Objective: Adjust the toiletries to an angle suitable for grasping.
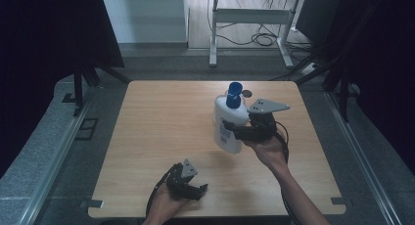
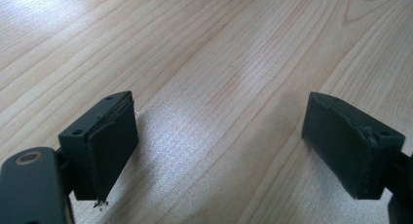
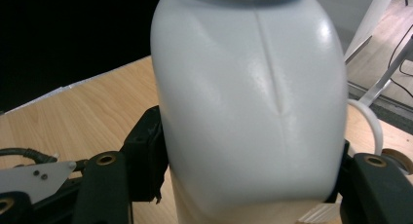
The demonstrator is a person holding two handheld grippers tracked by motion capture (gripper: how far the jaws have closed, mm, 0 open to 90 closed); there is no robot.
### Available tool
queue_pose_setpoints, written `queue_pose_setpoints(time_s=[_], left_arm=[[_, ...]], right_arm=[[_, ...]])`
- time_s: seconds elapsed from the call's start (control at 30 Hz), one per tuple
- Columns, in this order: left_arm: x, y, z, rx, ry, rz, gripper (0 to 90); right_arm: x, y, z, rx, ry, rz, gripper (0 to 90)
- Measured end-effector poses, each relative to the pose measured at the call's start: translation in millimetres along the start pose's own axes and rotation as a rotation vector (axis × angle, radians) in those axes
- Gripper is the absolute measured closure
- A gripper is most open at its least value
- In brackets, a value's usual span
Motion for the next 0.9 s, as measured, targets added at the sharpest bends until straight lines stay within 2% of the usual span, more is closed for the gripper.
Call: queue_pose_setpoints(time_s=[0.37,0.9], left_arm=[[-0.1,0.0,0.0,0.000,0.000,0.000,12.5],[-0.1,0.0,-0.2,-0.001,0.001,-0.001,12.5]], right_arm=[[2.0,-15.7,-12.5,-0.024,0.008,-0.020,37.5],[18.4,-28.6,-29.5,-0.017,0.007,-0.045,37.6]])
Point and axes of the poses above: each handheld gripper's, and its own axes: x roughly forward along the jaws, y roughly out of its underside, z roughly to its left, the point moved 1 cm from there along x, roughly forward along the jaws, and after that the axes turned 9 degrees about y, right-handed, at the moved point
